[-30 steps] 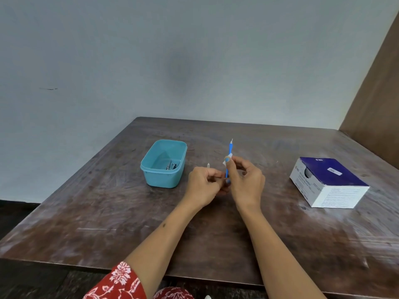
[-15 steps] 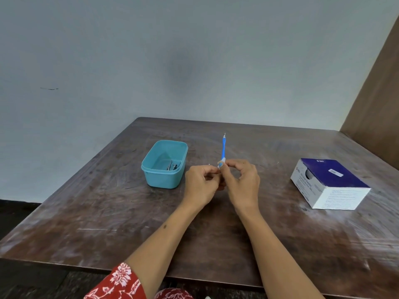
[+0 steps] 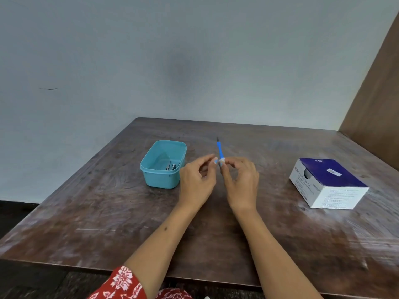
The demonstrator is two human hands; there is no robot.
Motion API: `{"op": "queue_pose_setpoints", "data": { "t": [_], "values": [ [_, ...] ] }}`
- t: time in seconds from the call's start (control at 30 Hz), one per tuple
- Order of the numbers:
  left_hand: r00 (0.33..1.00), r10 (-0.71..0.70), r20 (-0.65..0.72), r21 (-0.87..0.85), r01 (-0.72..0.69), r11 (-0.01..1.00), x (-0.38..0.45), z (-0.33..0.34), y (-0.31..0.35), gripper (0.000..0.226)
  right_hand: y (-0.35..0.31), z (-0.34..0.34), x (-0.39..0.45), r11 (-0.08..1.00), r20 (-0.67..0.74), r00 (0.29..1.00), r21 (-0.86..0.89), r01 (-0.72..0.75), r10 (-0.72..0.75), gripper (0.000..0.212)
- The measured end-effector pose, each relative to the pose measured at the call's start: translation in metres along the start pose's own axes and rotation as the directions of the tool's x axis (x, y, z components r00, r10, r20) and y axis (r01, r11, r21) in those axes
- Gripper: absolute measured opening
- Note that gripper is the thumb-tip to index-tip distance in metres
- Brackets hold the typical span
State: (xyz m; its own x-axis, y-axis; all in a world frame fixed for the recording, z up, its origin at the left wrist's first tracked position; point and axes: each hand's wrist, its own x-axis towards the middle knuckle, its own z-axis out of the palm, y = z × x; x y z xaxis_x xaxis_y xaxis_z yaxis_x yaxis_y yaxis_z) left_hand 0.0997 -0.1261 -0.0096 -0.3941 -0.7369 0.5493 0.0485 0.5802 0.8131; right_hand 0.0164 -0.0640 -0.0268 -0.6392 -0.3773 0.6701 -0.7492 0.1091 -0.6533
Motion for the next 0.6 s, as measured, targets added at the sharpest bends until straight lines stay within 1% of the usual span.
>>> {"op": "queue_pose_setpoints", "data": {
  "t": [0.1, 0.2, 0.3, 0.43, 0.5, 0.6],
  "values": [
    [1.000, 0.019, -0.019, -0.038, -0.020, 0.999, 0.002, -0.001, 0.000, 0.018, -0.001, 0.001, -0.001, 0.991, 0.074, 0.995, -0.106, 0.080, -0.073, 0.010],
    [0.999, 0.024, -0.039, -0.032, -0.025, 0.999, 0.003, -0.002, -0.004, 0.014, -0.002, 0.001, -0.002, 0.980, 0.100, 0.989, -0.157, 0.125, -0.110, 0.010],
    [0.998, 0.006, -0.057, -0.047, -0.009, 0.999, 0.005, -0.001, -0.006, 0.014, -0.002, 0.001, -0.002, 0.972, 0.130, 0.986, -0.195, 0.129, -0.104, 0.009],
    [0.995, 0.002, -0.096, -0.056, -0.008, 0.998, 0.007, -0.001, -0.008, 0.013, 0.001, 0.002, -0.004, 0.951, 0.210, 0.977, -0.289, 0.107, -0.046, 0.009],
    [0.997, 0.007, -0.083, -0.043, -0.011, 0.999, 0.007, -0.001, -0.009, 0.013, 0.000, 0.002, -0.004, 0.949, 0.197, 0.979, -0.295, 0.112, -0.054, 0.008],
    [0.998, 0.023, -0.063, -0.034, -0.025, 0.999, 0.005, 0.000, -0.010, 0.014, -0.003, 0.002, -0.005, 0.950, 0.132, 0.985, -0.275, 0.146, -0.113, 0.006]
  ]
}}
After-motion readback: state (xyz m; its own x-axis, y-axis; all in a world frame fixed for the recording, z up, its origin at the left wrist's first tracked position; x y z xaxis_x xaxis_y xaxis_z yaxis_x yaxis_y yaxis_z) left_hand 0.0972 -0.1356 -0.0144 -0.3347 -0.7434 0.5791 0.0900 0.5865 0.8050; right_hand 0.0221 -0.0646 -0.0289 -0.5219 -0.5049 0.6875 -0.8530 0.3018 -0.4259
